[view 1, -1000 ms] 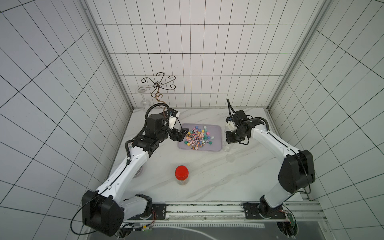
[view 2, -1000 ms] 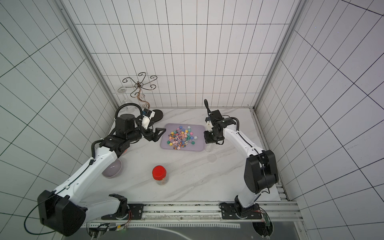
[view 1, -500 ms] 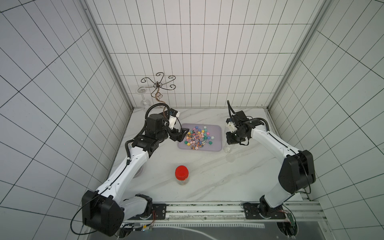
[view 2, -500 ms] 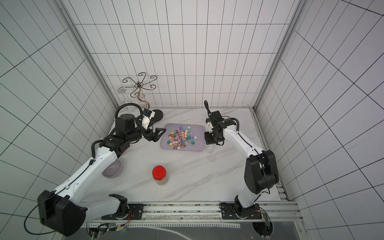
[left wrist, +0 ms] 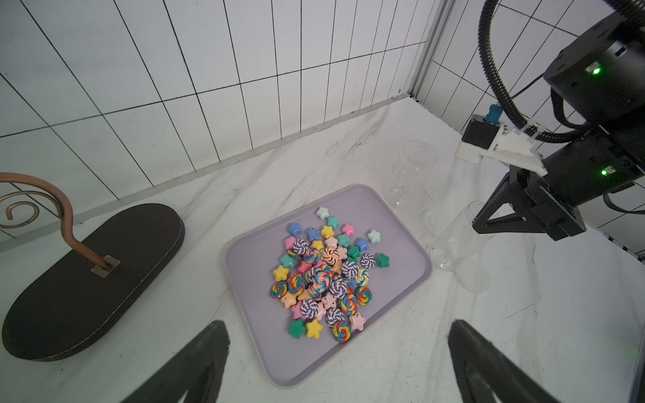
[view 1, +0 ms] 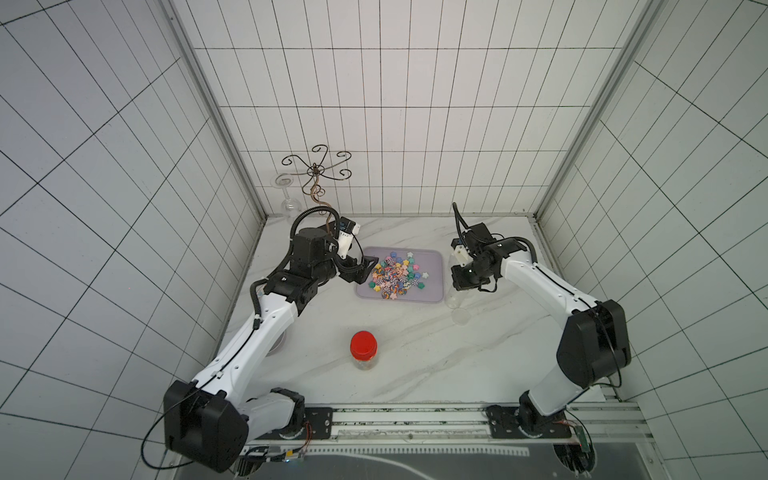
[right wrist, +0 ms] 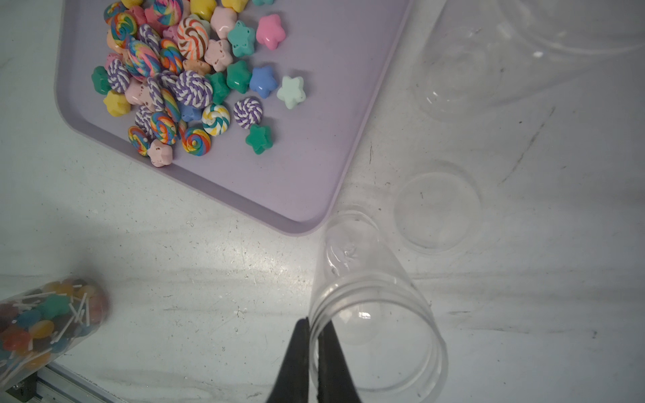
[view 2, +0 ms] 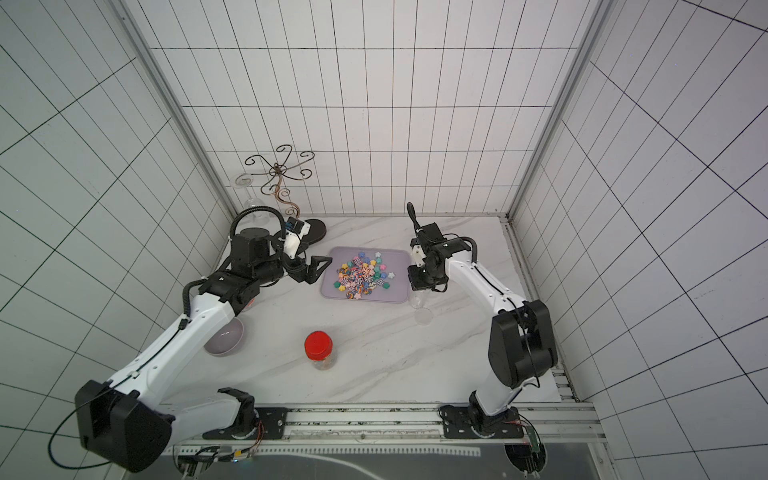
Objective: Pour the candies out of the jar
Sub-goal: Place the jar at the center of the board.
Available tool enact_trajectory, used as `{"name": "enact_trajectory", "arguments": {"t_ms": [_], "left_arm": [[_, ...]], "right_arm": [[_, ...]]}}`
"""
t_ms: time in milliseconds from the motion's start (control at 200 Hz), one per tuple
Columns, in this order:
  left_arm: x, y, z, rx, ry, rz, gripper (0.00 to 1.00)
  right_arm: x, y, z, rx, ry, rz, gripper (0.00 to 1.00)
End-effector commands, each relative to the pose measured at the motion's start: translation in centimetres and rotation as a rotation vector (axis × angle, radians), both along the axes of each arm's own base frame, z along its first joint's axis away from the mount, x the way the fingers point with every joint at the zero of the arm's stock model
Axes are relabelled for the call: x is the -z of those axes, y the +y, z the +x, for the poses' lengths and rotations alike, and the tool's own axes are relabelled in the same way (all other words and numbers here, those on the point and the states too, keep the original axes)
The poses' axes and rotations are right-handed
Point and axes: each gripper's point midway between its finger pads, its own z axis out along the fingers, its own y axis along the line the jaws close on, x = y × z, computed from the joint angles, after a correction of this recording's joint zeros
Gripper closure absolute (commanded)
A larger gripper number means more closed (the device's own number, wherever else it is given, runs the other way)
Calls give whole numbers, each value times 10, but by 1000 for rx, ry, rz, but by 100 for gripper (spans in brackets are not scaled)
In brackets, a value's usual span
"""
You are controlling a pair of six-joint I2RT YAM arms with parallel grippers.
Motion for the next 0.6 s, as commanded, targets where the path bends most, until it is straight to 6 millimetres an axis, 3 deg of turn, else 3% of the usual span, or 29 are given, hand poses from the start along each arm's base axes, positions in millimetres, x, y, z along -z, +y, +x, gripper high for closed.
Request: {"name": "enact_trajectory", "arguments": {"t_ms": [0,225,395,505,595], "left_arm": [[-3,0,2,4,-3,-7,3],[-3,-1,3,7,1,-11,3],[-4,-1,3,9,0,-15,3],[-6,2,4,-1,-4,-20,3],[-9,5,7,-15,-8,-35,3]], "right_arm": [[13,2,-11,-24,41,-11,84],[11,5,-10,-30,36,-15,80],[-8,6,-3,-29,-9,-18,76],[-25,9,1,-31,-46,-12,68],[-40,11,4,-32,-82,-11,56]]}}
